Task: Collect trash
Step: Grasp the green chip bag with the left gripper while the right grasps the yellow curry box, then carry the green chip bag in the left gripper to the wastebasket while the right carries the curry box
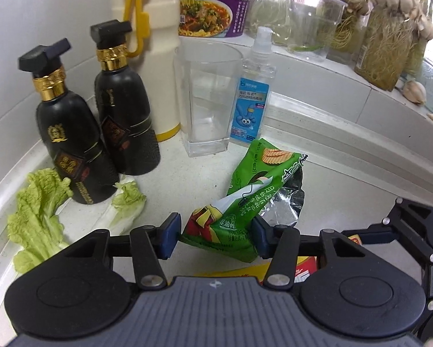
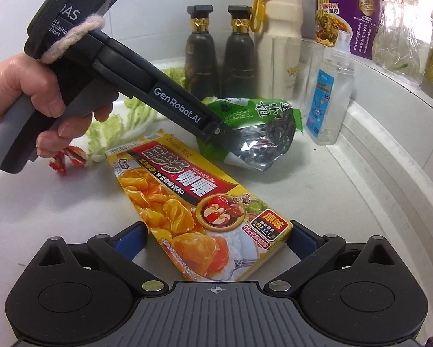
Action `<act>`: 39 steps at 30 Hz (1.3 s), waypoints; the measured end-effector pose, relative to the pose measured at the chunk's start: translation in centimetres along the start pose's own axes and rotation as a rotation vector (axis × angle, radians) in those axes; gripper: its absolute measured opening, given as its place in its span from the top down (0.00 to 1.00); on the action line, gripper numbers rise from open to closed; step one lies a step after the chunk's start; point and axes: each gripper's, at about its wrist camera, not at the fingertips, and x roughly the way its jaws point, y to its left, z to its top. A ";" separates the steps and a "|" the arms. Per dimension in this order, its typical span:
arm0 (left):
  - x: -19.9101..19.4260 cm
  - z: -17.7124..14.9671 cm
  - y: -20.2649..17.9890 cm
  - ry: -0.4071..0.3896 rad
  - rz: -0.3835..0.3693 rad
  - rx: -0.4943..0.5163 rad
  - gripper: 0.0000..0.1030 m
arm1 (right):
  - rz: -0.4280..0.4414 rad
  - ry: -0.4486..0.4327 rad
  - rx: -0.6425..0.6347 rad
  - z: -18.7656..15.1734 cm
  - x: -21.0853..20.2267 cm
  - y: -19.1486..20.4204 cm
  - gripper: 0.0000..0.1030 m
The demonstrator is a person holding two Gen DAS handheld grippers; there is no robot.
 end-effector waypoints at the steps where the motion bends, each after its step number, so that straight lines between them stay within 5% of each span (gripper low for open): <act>1: -0.3 0.0 0.0 -0.003 0.001 -0.007 0.54 | -0.001 -0.004 0.006 -0.1 -0.1 0.2 0.02; 21: -9.5 -2.5 2.0 -0.070 0.024 -0.110 0.55 | -0.028 -0.059 0.040 -0.7 -5.6 4.5 0.03; 39: -17.5 -8.6 5.3 -0.094 0.060 -0.239 0.55 | -0.008 -0.027 -0.029 -1.8 -8.0 11.8 0.06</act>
